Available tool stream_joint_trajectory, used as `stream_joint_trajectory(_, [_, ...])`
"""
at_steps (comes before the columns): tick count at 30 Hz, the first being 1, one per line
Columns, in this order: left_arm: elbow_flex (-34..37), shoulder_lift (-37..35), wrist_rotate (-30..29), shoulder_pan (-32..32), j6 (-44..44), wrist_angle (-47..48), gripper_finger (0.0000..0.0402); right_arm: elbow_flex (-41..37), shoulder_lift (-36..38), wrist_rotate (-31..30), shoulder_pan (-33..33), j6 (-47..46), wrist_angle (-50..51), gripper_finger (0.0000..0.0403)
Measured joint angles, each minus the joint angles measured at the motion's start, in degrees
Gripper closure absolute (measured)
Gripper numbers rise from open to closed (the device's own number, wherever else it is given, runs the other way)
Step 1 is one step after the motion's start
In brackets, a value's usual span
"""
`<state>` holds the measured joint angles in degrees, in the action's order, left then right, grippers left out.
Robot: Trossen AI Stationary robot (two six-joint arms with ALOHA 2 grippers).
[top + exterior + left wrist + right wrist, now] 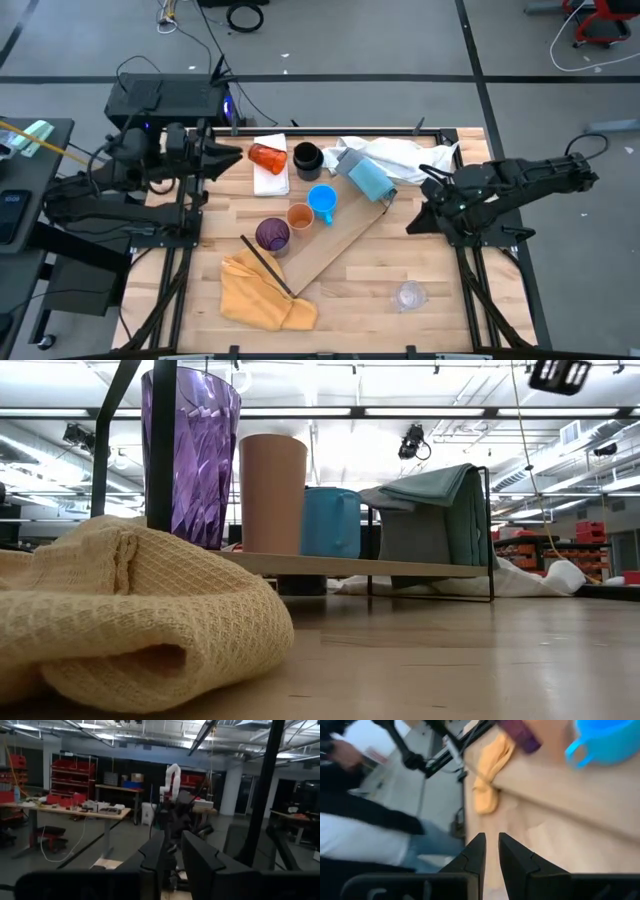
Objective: Stack small to large cups/mugs on shelf
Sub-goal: Put the transparent mug on the shelf
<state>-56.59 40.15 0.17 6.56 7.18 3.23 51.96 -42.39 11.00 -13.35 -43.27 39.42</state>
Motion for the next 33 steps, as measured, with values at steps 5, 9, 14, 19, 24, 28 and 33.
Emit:
stream_joint_trajectory(5, [1.61, -0.08, 0.21, 0.12, -0.62, -0.42, 0.0333, 0.04, -1.64, 4.05, -4.64, -2.6, 3.39, 0.0345])
stream_joint_trajectory(9, [1.04, -0.11, 0.09, 0.79, -0.6, -0.94, 0.0333, 0.04, -4.28, 5.93, -8.87, 4.53, 8.11, 0.0345])
stream_joint_trajectory(14, [-1.28, -0.03, -2.89, 0.77, -2.03, -1.12, 0.0337, 0.04, -6.9, 6.82, -12.49, 16.62, 13.43, 0.0345])
stream_joint_trajectory(19, [-3.05, 0.35, -6.76, 0.77, -5.21, -0.87, 0.0336, 0.04, -9.46, 8.4, -17.41, 27.32, 19.36, 0.0345])
stream_joint_trajectory(24, [-3.14, 0.32, -8.53, 0.77, -5.6, -0.81, 0.0333, 0.04, -13.84, 8.41, -21.09, 35.01, 20.14, 0.0339])
stream_joint_trajectory(28, [-3.15, 0.31, -8.52, 0.77, -5.49, 0.22, 0.0338, 0.92, -18.36, 7.78, -21.72, 36.72, 19.96, 0.0319])
stream_joint_trajectory(33, [-3.16, 0.34, -8.51, 0.77, -5.49, 1.72, 0.0338, 5.27, -25.58, 1.19, -19.68, 37.71, 18.61, 0.0282])
